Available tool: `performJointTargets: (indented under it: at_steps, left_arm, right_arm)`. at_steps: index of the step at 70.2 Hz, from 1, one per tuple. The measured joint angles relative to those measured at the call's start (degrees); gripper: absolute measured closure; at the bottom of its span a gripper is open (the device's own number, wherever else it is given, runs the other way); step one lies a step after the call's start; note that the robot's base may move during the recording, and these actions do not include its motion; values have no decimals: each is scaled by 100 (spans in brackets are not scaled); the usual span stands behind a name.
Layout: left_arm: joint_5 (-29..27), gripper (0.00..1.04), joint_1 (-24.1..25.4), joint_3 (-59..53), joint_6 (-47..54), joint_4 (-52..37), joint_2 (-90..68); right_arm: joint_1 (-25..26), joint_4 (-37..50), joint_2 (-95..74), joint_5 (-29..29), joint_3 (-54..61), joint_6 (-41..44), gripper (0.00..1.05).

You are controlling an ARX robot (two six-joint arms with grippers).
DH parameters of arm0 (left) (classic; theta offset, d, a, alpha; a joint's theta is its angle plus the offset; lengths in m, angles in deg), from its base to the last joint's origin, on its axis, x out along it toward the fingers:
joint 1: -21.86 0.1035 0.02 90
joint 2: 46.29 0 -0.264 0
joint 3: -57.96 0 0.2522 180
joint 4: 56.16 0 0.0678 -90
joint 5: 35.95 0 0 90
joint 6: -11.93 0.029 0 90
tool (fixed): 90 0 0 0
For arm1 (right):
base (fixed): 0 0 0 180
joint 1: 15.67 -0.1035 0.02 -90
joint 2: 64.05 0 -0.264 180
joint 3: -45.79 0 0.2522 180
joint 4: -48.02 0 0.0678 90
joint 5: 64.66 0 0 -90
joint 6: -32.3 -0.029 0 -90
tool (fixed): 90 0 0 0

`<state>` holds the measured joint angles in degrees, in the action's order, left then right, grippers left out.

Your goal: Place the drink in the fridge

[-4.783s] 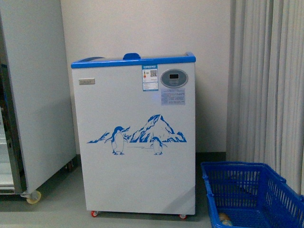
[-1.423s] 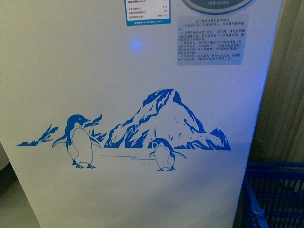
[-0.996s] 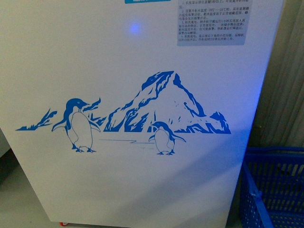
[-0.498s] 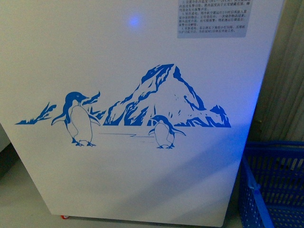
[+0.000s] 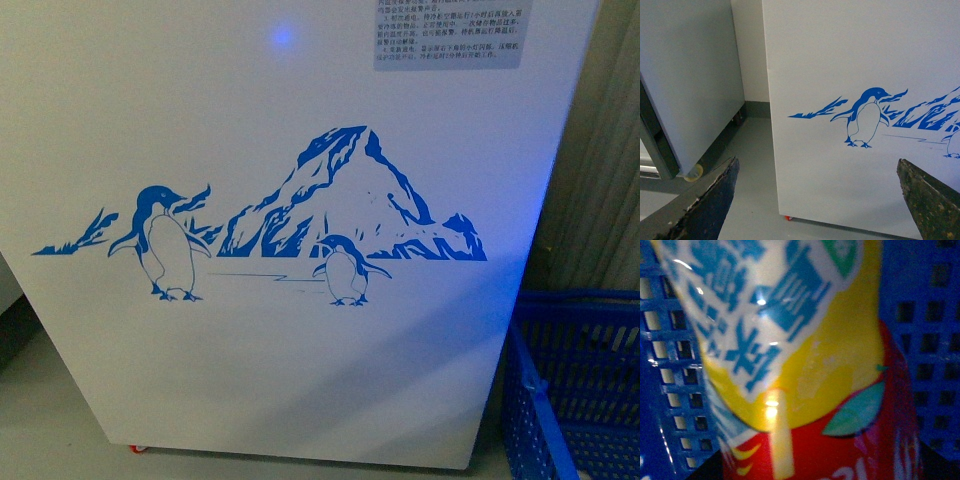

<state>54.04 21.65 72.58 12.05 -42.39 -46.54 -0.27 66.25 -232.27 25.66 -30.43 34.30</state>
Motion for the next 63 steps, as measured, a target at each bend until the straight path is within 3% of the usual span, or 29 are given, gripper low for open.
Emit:
performJointTargets:
  at_steps: [20, 34, 48, 63]
  left_arm:
    - [2, 8, 0, 0, 0, 0, 0]
    - [2, 8, 0, 0, 0, 0, 0]
    - [2, 8, 0, 0, 0, 0, 0]
    - [2, 8, 0, 0, 0, 0, 0]
  right_arm:
    - [326, 173, 988, 136, 1010, -310, 60]
    - [168, 48, 3102, -334, 2280, -570, 60]
    - [160, -1438, 6557, -522, 3357, -756, 60]
    - [275, -3224, 9892, -717, 3246, -887, 60]
